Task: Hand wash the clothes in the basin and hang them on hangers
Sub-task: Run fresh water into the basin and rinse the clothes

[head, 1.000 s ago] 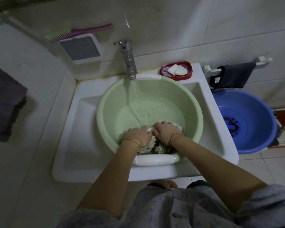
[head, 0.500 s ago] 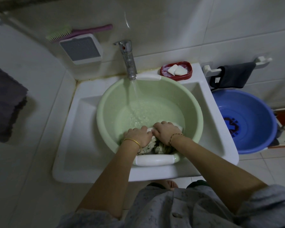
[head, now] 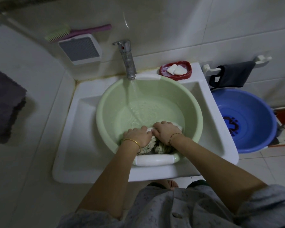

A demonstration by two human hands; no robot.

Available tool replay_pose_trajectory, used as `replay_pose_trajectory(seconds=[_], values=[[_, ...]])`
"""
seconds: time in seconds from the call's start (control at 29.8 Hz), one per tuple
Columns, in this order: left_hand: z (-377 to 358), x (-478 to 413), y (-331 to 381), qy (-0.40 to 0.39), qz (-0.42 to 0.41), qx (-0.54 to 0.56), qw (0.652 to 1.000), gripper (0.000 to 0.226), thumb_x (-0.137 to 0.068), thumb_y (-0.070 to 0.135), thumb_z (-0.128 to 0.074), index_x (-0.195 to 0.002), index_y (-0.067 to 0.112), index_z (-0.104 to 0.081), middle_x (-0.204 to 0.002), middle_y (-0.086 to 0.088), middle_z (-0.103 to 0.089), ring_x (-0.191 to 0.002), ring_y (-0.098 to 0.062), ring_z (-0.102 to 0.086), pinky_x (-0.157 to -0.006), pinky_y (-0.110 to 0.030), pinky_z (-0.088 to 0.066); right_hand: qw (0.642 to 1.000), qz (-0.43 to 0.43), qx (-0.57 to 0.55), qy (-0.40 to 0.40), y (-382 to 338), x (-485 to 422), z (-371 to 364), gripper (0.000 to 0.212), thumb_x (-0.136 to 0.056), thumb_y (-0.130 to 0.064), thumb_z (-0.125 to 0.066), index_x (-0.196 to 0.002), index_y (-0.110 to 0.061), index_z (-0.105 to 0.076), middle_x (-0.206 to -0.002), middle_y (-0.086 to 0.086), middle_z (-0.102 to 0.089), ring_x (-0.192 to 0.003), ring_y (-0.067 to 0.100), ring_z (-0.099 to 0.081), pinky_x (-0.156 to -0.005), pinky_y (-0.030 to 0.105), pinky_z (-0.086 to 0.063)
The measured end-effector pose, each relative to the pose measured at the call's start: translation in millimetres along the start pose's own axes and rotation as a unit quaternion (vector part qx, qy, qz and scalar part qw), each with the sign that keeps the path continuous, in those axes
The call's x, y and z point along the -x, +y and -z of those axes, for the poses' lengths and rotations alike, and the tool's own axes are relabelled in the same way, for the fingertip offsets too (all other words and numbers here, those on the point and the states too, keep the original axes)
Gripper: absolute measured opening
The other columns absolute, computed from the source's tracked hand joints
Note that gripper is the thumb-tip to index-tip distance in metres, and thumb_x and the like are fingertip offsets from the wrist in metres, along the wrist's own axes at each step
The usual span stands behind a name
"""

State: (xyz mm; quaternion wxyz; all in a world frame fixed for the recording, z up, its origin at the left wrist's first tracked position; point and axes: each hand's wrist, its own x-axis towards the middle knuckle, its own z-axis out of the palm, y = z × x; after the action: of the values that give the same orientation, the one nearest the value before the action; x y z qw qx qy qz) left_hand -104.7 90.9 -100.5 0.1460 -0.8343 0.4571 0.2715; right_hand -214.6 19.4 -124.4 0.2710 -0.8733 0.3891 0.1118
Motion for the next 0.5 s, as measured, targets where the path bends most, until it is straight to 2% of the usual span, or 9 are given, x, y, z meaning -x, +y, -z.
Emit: replay_pose_trajectory(seconds=[0.5], values=[[-0.1, -0.2, -0.6, -0.003, 0.0, 0.004, 1.0, 0.05, -0.099, 0.048, -0.019, -0.139, 0.023, -0.036, -0.138, -0.017, -0.045, -0.126, -0.035, -0.04, -0.1, -0.041, -0.031, 1.0, -0.004, -0.001, 0.001, -0.2, -1.2, -1.4, 0.044, -0.099, -0.042, -0.032, -0.13, -0.015, -0.049, -0.129, 0.014, -0.05, -0.121, 0.033, -0.044, -0.097, 0.04, -0.038]])
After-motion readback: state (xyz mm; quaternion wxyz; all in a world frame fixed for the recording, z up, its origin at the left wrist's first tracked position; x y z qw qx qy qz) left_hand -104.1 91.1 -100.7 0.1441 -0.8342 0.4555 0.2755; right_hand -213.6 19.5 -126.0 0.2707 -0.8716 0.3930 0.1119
